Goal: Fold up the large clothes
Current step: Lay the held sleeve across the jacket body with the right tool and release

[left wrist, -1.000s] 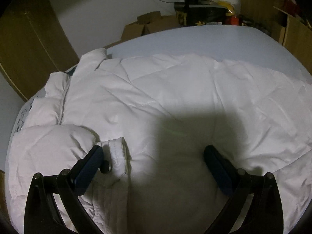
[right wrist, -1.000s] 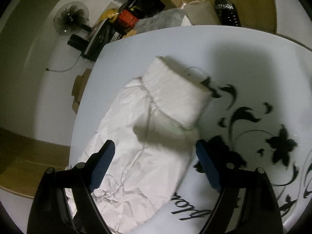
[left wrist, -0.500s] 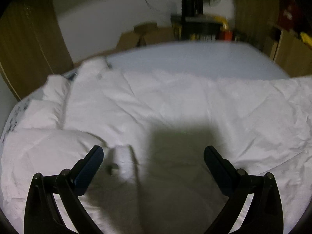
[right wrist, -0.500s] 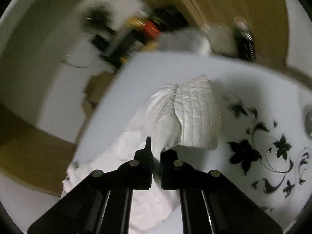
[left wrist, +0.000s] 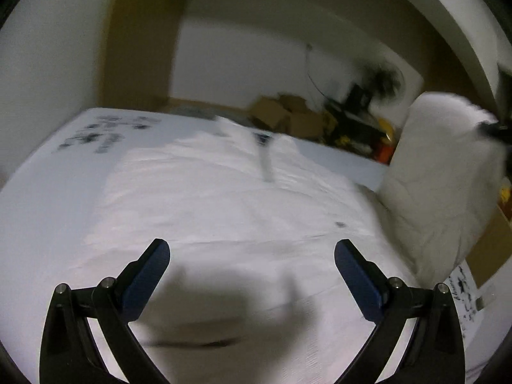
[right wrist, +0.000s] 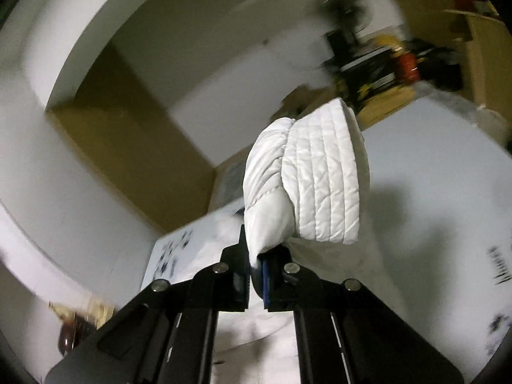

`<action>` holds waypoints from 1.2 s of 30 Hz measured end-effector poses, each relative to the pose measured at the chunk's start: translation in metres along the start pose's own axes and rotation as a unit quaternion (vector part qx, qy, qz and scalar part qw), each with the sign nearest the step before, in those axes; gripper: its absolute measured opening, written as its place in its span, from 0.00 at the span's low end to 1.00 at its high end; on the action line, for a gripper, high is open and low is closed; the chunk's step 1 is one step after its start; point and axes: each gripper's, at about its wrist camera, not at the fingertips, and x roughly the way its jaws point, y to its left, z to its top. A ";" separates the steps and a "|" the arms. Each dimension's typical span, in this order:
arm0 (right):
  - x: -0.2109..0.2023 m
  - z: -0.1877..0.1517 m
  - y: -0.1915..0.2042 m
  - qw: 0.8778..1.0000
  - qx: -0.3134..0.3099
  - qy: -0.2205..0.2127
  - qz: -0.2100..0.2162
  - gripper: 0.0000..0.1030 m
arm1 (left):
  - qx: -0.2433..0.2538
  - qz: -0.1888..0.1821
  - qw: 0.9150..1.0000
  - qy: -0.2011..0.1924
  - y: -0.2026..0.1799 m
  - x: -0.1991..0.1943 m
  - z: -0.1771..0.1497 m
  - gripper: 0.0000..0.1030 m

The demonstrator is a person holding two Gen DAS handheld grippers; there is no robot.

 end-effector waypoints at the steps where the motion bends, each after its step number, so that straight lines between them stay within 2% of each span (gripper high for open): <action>1: 0.017 -0.013 0.011 1.000 -0.007 0.015 0.001 0.05 | -0.007 0.014 1.000 -0.003 0.019 -0.010 -0.006 1.00; 3: 0.061 -0.042 0.038 0.998 -0.025 0.052 -0.007 0.05 | -0.045 0.044 0.998 0.009 0.066 -0.028 -0.023 1.00; 6: 0.124 -0.090 0.068 0.993 -0.050 0.097 -0.036 0.05 | -0.109 0.046 0.992 0.035 0.117 -0.041 -0.046 1.00; 8: 0.167 -0.127 0.088 0.987 -0.085 0.125 -0.063 0.05 | -0.139 0.047 0.988 0.041 0.139 -0.050 -0.060 1.00; 11: 0.206 -0.174 0.105 0.975 -0.138 0.144 -0.102 0.07 | -0.155 0.054 0.986 0.040 0.154 -0.059 -0.075 1.00; 12: 0.215 -0.184 0.113 0.969 -0.159 0.149 -0.118 0.14 | -0.160 0.053 0.985 0.041 0.155 -0.060 -0.079 1.00; 14: 0.230 -0.210 0.126 0.951 -0.220 0.164 -0.143 0.41 | -0.167 0.046 0.984 0.044 0.161 -0.060 -0.084 1.00; 15: 0.232 -0.217 0.133 0.944 -0.246 0.168 -0.145 0.61 | -0.169 0.038 0.984 0.047 0.161 -0.060 -0.086 1.00; 16: 0.224 -0.224 0.133 0.940 -0.259 0.167 -0.145 0.67 | -0.169 0.032 0.984 0.047 0.162 -0.060 -0.088 1.00; 17: 0.215 -0.223 0.136 0.939 -0.267 0.165 -0.141 0.67 | -0.169 0.029 0.984 0.047 0.164 -0.062 -0.090 1.00; 18: 0.202 -0.219 0.134 0.944 -0.258 0.163 -0.123 0.68 | -0.168 0.023 0.984 0.047 0.163 -0.062 -0.091 1.00; 19: 0.191 -0.213 0.131 0.951 -0.242 0.161 -0.101 0.67 | -0.168 0.019 0.985 0.046 0.167 -0.067 -0.097 1.00; 20: 0.171 -0.196 0.123 0.965 -0.206 0.149 -0.065 0.67 | -0.167 0.012 0.985 0.046 0.167 -0.068 -0.098 1.00; 21: 0.158 -0.186 0.117 0.973 -0.177 0.137 -0.051 0.67 | -0.168 0.009 0.985 0.046 0.166 -0.068 -0.098 1.00; 23: 0.139 -0.154 0.097 0.987 -0.121 0.095 -0.050 0.67 | -0.173 0.007 0.984 0.048 0.168 -0.068 -0.100 1.00; 24: 0.137 -0.144 0.090 0.988 -0.112 0.079 -0.065 0.67 | -0.176 0.006 0.983 0.050 0.168 -0.066 -0.100 1.00; 25: 0.138 -0.132 0.080 0.988 -0.111 0.067 -0.088 0.67 | -0.178 0.005 0.983 0.051 0.169 -0.066 -0.100 1.00; 29: 0.159 -0.109 0.019 0.980 -0.077 0.097 -0.153 0.67 | -0.182 0.000 0.982 0.058 0.169 -0.070 -0.104 1.00; 32: 0.160 -0.100 -0.037 0.979 -0.033 0.097 -0.176 0.68 | -0.185 0.004 0.981 0.063 0.171 -0.073 -0.106 1.00; 33: 0.163 -0.098 -0.054 0.974 -0.023 0.108 -0.199 0.79 | -0.188 0.005 0.980 0.066 0.171 -0.073 -0.106 1.00; 34: 0.177 -0.099 -0.081 0.960 -0.010 0.142 -0.241 0.85 | -0.190 0.004 0.979 0.068 0.172 -0.073 -0.106 1.00; 35: 0.184 -0.103 -0.102 0.953 0.001 0.169 -0.253 0.85 | -0.192 0.003 0.979 0.069 0.172 -0.073 -0.106 1.00; 36: 0.189 -0.102 -0.110 0.953 -0.003 0.174 -0.247 0.85 | -0.192 0.001 0.979 0.069 0.171 -0.073 -0.105 1.00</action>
